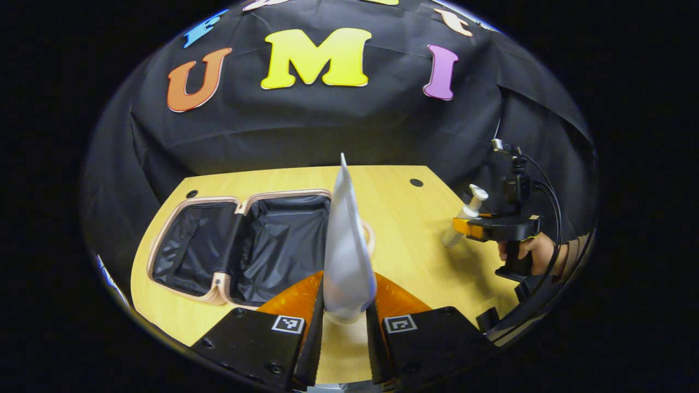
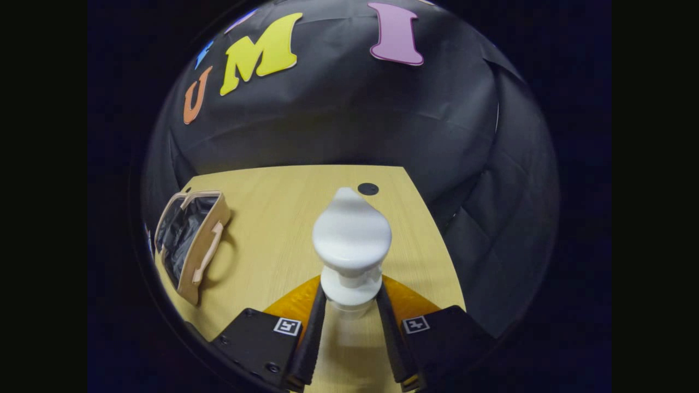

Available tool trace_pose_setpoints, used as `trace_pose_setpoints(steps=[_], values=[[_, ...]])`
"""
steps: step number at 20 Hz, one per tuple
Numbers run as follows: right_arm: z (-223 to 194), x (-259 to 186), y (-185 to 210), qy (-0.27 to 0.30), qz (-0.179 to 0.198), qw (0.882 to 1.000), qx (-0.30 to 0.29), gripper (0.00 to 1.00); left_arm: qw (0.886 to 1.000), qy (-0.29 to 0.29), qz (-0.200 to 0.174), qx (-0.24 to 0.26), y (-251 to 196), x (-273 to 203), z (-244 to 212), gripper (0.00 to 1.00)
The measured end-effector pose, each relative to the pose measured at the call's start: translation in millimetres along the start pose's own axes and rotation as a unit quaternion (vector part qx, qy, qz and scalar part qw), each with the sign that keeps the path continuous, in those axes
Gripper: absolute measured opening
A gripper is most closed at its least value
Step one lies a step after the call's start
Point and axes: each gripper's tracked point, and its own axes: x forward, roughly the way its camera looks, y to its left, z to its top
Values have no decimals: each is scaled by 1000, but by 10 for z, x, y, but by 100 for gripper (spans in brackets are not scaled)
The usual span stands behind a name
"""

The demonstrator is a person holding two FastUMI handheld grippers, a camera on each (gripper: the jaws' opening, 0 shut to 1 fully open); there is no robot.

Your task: First open the suitcase, pack the skin care products into it, and then close the suitcase.

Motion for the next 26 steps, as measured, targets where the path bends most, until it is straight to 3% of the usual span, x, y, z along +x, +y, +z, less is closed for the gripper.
trace_pose_setpoints(steps=[7,10,17,18,19,21,26], values=[[-29,-742,242,-11,6,1000,24,49,999,11,51,-13,852,259,84,39],[29,-1068,423,-19,15,999,37,49,998,38,52,-13,1034,583,7,39],[173,-1484,645,-40,13,998,54,49,983,171,65,-20,1244,941,-600,39],[184,-1528,672,-41,13,998,54,49,981,180,65,-23,1255,959,-622,32],[207,-1553,688,-44,11,998,51,49,981,183,67,-21,1268,999,-613,39],[249,-1580,687,-49,6,998,46,46,979,193,68,-16,1274,1061,-639,39],[301,-1587,748,-44,-1,998,50,49,973,217,67,-41,1286,1199,-771,39]])
